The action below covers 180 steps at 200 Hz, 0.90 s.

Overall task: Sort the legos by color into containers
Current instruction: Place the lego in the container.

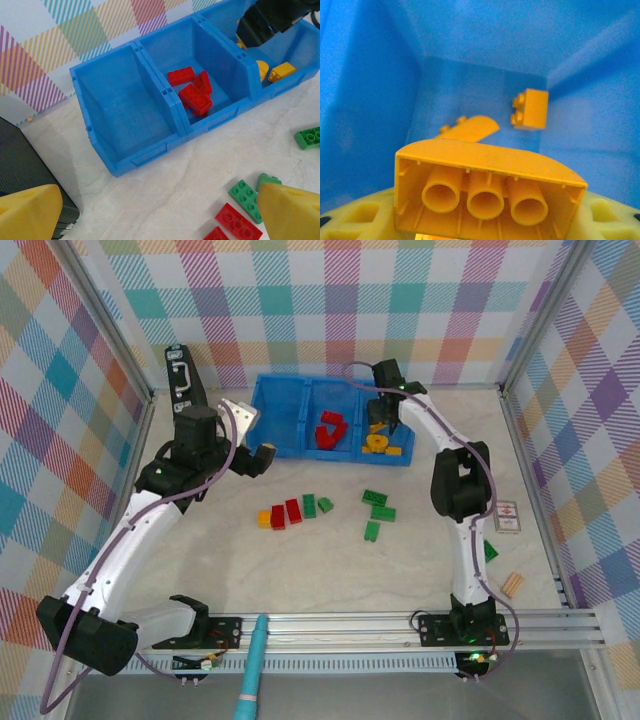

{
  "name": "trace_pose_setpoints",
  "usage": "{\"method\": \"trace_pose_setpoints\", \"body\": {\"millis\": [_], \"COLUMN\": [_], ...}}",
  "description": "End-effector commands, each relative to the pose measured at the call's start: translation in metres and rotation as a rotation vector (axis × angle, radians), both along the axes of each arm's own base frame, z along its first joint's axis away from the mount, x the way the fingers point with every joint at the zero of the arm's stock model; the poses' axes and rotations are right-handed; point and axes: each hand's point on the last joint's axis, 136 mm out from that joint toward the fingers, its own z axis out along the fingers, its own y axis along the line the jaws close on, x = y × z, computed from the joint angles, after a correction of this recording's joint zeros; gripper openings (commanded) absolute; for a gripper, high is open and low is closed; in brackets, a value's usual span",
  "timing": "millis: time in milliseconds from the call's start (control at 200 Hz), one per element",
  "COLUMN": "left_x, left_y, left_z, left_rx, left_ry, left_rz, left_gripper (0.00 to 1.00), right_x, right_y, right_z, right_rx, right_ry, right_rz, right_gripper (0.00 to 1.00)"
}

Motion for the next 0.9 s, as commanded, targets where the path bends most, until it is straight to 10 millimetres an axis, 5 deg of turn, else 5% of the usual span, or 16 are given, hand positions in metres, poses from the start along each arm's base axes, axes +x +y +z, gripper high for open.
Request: {"method": "trace_pose_setpoints", "body": {"millis": [0,495,665,895], "left_x": [0.005,0.008,0.002,-0.012], "left_y": [-0.002,-0.002,-0.002,-0.003], "left_z": [0.008,0.007,0.015,0.037], "left_rx": [-0.033,-0.034,-0.052,-0.107], "left_ry": [-0.014,-0.003,-0.021,-0.07], "left_rz": [-0.001,0.0,-0.005,-0.027], "left_gripper": [1.0,1.0,1.0,1.0], "right_x": [0.011,0.017,0.013,-0.011], "right_y": [0.0,0.0,0.0,0.019], "right_z": [-0.001,-0.013,0.006,0.062], "right_rx": [-0.008,-0.016,0.003,0.054], "right_ry": [0.001,0.02,-0.002,-0.065], "right_rz": [0.017,0.02,0.019,0.058], "right_gripper": [0.58,0.76,0.84,0.86]}}
